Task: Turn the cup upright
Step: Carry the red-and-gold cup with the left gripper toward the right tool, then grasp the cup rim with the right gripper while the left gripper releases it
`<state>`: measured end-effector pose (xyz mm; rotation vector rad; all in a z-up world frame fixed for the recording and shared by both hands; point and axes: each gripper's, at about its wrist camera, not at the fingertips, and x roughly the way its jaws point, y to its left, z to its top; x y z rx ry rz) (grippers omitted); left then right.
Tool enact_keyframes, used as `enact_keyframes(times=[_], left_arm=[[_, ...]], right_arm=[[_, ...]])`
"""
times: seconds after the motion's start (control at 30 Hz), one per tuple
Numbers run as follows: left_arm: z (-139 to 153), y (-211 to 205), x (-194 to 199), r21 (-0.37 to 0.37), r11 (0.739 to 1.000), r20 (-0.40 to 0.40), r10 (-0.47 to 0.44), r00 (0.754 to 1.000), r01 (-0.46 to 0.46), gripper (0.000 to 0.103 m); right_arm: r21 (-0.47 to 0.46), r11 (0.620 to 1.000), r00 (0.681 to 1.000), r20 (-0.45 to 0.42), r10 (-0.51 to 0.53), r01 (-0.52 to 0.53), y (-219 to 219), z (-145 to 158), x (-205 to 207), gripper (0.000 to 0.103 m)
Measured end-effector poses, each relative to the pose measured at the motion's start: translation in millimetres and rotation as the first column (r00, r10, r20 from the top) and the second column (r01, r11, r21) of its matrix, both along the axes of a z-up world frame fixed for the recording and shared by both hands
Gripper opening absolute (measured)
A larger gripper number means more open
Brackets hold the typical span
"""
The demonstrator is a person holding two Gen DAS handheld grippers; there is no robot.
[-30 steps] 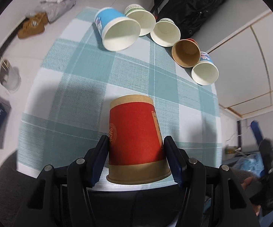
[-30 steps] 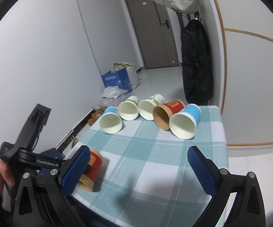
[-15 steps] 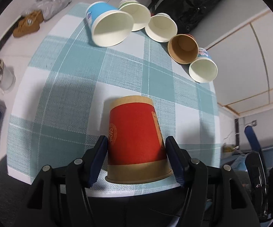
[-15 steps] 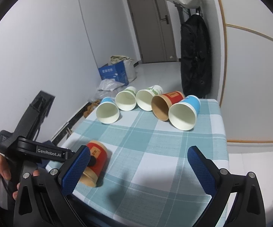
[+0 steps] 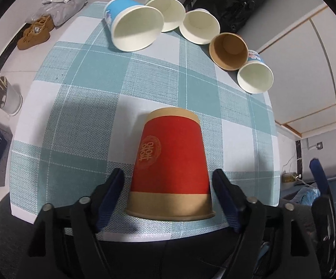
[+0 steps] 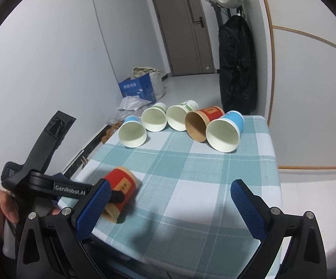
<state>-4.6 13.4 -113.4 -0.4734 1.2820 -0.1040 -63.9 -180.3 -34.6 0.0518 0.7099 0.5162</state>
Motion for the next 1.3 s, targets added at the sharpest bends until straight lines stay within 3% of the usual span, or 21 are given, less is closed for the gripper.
enact_keyframes(times=[0.17,0.43,0.53,0.63,0.73,1.03,1.3], left_arm=[[0,6,-2,-0.031,0.999,-0.012,0.029,1.000,-0.029,0.076],[20,12,-9,-0.095,0.994,0.069,0.053,0.996,-0.046,0.076],[37,16,-18,-0.090,0.995,0.142,0.056,0.988,-0.043,0.076],[58,25,-32,-0.052,0.995,0.240,0.090,0.967,-0.080,0.076],[77,41,-51,-0.016,0.989,0.344,0.145,0.928,-0.148,0.076],[99,48,-62,0.133,0.967,0.496,0.125,0.859,-0.217,0.076],[97,53,-56,0.199,0.952,0.500,0.106,0.859,-0.233,0.076]], right_arm=[[0.026,1.000,1.000,-0.004,-0.009,0.009,-3,2,-7,0.103],[0.033,0.999,1.000,-0.012,-0.011,0.011,-2,2,-21,0.103],[0.034,0.999,1.000,-0.017,-0.012,0.013,-1,1,-26,0.103],[0.045,0.999,1.000,-0.027,0.005,-0.004,3,1,-29,0.103],[0.053,0.998,0.998,-0.043,0.037,-0.035,11,0,-30,0.103],[-0.001,0.996,0.994,-0.068,0.089,-0.089,45,-8,-28,0.103],[-0.034,0.995,0.990,-0.107,0.093,-0.097,61,-19,-17,0.103]])
